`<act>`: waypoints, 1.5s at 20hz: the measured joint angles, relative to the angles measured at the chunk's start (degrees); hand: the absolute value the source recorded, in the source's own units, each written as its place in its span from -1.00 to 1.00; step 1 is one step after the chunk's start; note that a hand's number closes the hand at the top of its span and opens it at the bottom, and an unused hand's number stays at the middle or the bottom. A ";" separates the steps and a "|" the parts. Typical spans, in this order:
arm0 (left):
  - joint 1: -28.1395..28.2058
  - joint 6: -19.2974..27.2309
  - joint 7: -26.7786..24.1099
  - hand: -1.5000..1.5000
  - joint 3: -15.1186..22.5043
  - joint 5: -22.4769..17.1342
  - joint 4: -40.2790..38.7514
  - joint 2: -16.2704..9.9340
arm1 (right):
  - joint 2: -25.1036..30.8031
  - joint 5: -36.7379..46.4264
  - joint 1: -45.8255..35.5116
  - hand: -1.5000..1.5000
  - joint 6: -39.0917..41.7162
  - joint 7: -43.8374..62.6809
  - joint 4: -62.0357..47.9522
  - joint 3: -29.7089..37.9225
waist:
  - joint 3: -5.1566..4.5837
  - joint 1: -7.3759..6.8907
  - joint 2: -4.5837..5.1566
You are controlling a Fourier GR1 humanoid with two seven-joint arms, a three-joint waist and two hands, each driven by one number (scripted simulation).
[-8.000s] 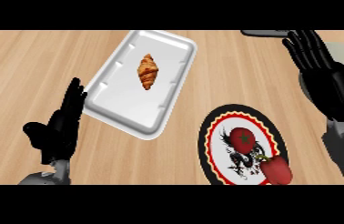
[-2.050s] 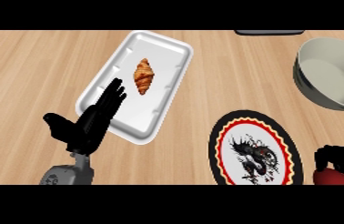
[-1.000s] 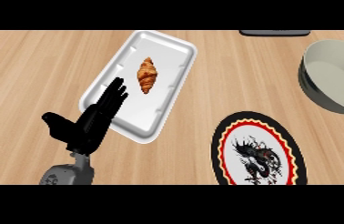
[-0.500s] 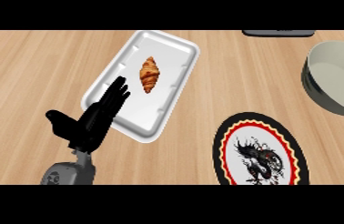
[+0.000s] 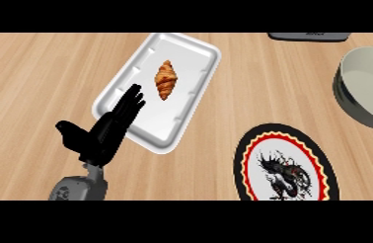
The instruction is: Pick the tomato from the plate and place it in the bowl
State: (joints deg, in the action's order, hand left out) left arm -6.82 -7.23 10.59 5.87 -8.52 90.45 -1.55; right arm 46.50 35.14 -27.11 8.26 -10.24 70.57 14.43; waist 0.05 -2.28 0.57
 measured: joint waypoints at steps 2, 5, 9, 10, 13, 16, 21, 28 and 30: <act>-0.39 -0.06 -0.57 0.00 0.16 0.13 -0.71 0.36 | -0.80 3.44 -2.98 1.00 -3.07 -1.60 -6.42 -1.94 | 0.01 -0.21 0.12; -0.64 0.50 -0.16 0.00 1.26 0.53 -0.37 0.96 | -1.05 7.75 -7.25 1.00 -3.85 -1.02 -15.32 -4.59 | 0.02 -0.97 0.36; -2.21 1.43 0.72 0.00 1.47 0.34 -0.42 1.02 | -2.00 9.33 -13.02 -1.00 -4.12 -0.81 -27.66 -4.29 | 0.07 -1.20 0.55; -1.92 1.12 0.33 0.00 1.40 0.25 -0.60 0.87 | -2.24 9.33 -14.60 -1.00 -4.02 -1.60 -30.51 -4.07 | 0.08 -1.21 0.56; -1.02 1.26 -0.77 0.00 1.56 0.57 -0.77 0.95 | -4.31 8.32 -17.55 -1.00 -5.36 -4.80 -37.08 -2.68 | 0.10 -1.03 0.52; -1.69 0.86 -0.41 0.00 1.04 0.17 -0.83 0.53 | -5.43 5.17 -19.31 -1.00 -5.80 -8.61 -41.84 0.61 | 0.16 -0.86 0.58; -1.03 1.38 -0.35 0.00 0.54 -0.10 -0.52 0.47 | -6.30 -6.21 -20.76 -1.00 -3.59 -16.15 -44.22 11.03 | 0.26 0.46 0.18; 1.08 1.13 -0.37 0.00 -0.68 -0.65 0.48 -0.63 | -1.88 -19.31 -17.62 -1.00 9.48 -26.48 -44.91 21.69 | 0.08 2.32 -0.54; 1.66 1.33 -0.41 0.00 -1.17 -0.65 1.00 -0.97 | -0.02 -22.34 -14.55 -1.00 14.58 -28.42 -44.37 23.92 | 0.01 3.16 -0.83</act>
State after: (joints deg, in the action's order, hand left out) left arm -5.17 -5.90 10.18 4.71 -9.17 91.45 -2.52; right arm 46.48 12.80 -41.66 22.84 -38.65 26.21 38.35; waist 0.06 0.88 -0.27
